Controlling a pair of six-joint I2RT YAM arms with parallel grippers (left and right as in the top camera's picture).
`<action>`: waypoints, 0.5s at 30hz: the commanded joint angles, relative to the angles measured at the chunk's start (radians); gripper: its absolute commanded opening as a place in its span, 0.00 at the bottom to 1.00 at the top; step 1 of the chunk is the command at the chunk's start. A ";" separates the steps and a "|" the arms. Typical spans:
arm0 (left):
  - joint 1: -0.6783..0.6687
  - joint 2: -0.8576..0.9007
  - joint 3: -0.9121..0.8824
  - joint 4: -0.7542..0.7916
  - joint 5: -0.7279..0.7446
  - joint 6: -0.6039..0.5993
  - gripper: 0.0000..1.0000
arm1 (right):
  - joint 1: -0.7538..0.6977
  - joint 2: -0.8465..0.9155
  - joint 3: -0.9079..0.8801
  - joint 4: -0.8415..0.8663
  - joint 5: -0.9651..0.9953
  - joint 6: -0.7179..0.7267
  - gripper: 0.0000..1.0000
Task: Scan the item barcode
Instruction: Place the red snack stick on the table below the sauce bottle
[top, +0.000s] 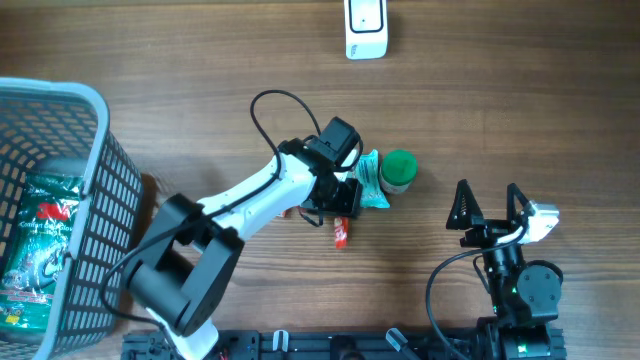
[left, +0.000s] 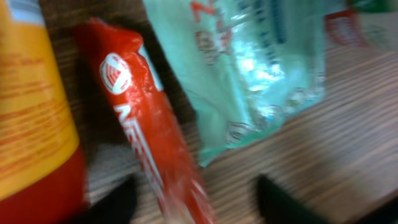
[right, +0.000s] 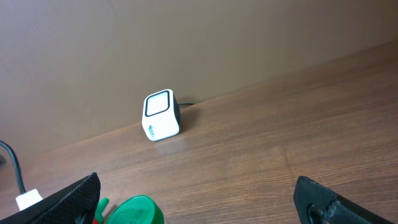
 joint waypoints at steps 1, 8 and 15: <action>-0.002 -0.113 0.024 -0.001 -0.045 0.001 1.00 | 0.001 -0.005 -0.001 0.006 0.006 -0.011 1.00; -0.002 -0.397 0.024 -0.003 -0.238 0.002 1.00 | 0.001 -0.005 -0.001 0.006 0.006 -0.011 1.00; 0.079 -0.736 0.072 -0.005 -0.636 0.000 1.00 | 0.001 -0.005 -0.001 0.006 0.006 -0.011 1.00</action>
